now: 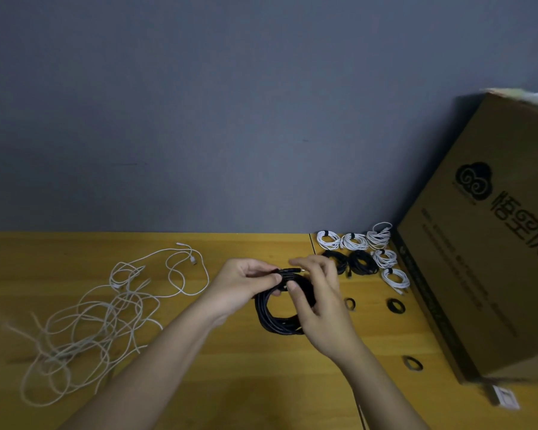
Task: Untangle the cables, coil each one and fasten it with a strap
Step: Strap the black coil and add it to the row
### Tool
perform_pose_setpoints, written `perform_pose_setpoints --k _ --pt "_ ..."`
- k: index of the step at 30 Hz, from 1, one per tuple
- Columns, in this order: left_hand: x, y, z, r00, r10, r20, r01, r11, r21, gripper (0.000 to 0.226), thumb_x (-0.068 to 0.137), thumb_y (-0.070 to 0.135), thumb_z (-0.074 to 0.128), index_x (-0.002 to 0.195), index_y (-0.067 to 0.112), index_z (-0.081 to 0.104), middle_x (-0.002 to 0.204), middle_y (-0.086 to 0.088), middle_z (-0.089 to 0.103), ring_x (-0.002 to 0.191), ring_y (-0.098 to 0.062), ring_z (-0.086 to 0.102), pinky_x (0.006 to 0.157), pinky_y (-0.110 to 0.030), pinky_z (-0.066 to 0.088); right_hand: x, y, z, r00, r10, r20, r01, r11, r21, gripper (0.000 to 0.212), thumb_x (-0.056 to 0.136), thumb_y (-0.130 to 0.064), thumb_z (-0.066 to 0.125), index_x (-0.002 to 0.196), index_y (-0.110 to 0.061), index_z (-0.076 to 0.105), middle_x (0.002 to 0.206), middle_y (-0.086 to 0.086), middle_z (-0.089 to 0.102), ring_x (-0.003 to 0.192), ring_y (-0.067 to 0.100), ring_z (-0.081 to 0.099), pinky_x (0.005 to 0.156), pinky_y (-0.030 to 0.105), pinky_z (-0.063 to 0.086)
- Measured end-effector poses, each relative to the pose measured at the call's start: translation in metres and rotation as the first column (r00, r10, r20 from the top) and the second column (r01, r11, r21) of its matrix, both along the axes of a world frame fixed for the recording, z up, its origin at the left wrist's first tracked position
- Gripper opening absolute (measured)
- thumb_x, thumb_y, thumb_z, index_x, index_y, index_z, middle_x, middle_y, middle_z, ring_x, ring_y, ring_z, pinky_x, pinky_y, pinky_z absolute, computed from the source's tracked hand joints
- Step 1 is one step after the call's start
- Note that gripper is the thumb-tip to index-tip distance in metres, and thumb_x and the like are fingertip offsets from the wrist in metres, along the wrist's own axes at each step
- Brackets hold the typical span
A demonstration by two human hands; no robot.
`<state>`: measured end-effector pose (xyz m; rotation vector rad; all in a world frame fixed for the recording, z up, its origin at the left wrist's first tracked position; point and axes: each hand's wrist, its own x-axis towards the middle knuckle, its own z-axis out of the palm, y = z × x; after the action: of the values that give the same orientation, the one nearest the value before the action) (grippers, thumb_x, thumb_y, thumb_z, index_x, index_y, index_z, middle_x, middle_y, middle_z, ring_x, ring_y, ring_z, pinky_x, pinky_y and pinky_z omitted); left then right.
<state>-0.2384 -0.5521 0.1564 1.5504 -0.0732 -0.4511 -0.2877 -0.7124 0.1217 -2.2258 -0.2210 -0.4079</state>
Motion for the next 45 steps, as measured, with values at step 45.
perform_pose_setpoints --k 45 --pt "0.007 -0.002 0.019 0.990 -0.091 0.112 0.093 0.995 -0.017 0.020 0.092 0.005 0.058 0.096 0.021 0.070 0.081 0.004 0.073 0.077 -0.004 0.067 0.070 -0.017 0.048 0.023 0.006 0.041 0.957 -0.119 0.265 0.156 0.980 -0.125 0.011 0.088 -0.027 0.063 0.081 -0.024 0.070 0.094 -0.019 0.057 0.072 0.004 0.057 0.056 0.028 0.047"
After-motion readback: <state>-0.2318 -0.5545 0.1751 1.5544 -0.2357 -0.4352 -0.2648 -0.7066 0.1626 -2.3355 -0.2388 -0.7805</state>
